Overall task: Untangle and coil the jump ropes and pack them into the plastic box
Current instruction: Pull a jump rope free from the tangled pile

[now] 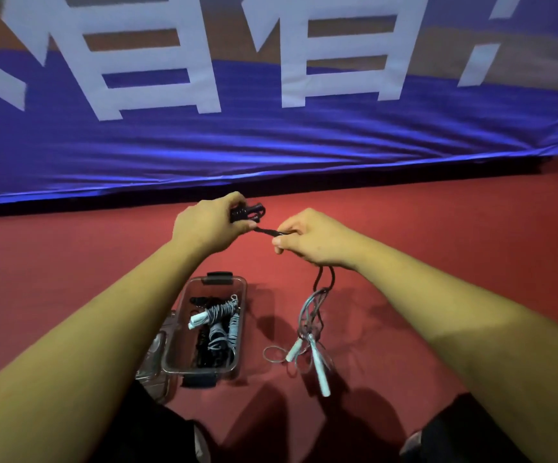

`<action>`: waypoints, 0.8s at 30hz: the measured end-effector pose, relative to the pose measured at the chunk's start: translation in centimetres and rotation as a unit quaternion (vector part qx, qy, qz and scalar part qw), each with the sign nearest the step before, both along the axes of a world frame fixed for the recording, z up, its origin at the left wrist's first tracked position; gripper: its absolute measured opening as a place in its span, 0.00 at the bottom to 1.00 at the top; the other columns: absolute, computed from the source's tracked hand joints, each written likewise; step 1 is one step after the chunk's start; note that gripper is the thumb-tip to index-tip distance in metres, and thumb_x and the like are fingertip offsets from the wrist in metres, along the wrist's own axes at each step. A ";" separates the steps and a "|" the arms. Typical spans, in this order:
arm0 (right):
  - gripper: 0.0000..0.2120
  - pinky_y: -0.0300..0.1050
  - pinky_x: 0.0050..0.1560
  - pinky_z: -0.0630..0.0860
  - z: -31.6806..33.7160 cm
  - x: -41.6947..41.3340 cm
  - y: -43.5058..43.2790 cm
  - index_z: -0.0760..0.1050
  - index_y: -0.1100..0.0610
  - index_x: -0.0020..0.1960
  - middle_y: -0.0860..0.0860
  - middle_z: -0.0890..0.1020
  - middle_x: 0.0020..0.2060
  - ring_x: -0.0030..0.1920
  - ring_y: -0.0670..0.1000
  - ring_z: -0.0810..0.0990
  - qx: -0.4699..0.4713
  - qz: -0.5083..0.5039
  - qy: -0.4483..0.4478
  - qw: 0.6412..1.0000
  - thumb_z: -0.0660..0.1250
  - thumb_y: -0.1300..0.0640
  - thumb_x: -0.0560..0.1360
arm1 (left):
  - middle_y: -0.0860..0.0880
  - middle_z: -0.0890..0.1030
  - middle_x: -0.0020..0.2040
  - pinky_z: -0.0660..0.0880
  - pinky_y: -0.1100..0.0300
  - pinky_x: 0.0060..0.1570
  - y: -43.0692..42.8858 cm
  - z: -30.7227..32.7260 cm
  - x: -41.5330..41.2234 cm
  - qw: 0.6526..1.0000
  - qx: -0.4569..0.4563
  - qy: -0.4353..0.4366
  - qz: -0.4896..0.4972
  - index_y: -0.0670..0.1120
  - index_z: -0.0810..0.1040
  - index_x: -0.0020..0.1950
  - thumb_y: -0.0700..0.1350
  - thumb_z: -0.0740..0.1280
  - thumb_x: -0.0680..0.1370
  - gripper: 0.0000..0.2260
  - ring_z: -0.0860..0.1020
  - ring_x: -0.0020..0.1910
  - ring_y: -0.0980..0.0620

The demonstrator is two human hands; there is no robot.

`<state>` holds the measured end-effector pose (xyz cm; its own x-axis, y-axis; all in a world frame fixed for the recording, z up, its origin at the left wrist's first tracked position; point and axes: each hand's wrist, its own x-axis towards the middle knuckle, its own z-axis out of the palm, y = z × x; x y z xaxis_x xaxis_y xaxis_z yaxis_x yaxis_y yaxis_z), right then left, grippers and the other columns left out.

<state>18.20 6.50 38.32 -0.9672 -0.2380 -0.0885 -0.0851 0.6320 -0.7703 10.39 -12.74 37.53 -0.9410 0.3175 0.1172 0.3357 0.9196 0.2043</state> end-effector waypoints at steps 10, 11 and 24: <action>0.11 0.51 0.41 0.75 0.5 -0.4 2.6 0.82 0.54 0.37 0.59 0.83 0.36 0.36 0.59 0.77 0.050 -0.054 0.098 0.992 0.66 0.54 0.76 | 0.57 0.82 0.51 0.74 0.54 0.56 1.6 0.0 1.9 0.955 -0.042 -0.213 -0.200 0.62 0.75 0.62 0.59 0.64 0.79 0.12 0.79 0.51 0.52; 0.11 0.52 0.42 0.76 0.4 -0.4 2.7 0.82 0.53 0.37 0.59 0.83 0.36 0.37 0.60 0.78 0.053 -0.054 0.100 0.992 0.66 0.54 0.76 | 0.58 0.83 0.50 0.74 0.55 0.55 1.9 0.0 2.4 0.952 -0.044 -0.206 -0.223 0.63 0.76 0.61 0.59 0.64 0.79 0.12 0.79 0.50 0.54; 0.14 0.39 0.27 0.64 -1.1 -1.3 4.9 0.79 0.55 0.34 0.50 0.67 0.23 0.24 0.48 0.64 -0.212 -0.092 0.013 0.973 0.66 0.54 0.78 | 0.49 0.76 0.29 0.64 0.63 0.21 3.7 2.1 5.5 0.884 0.362 -0.214 -0.204 0.51 0.75 0.39 0.53 0.70 0.77 0.10 0.71 0.24 0.49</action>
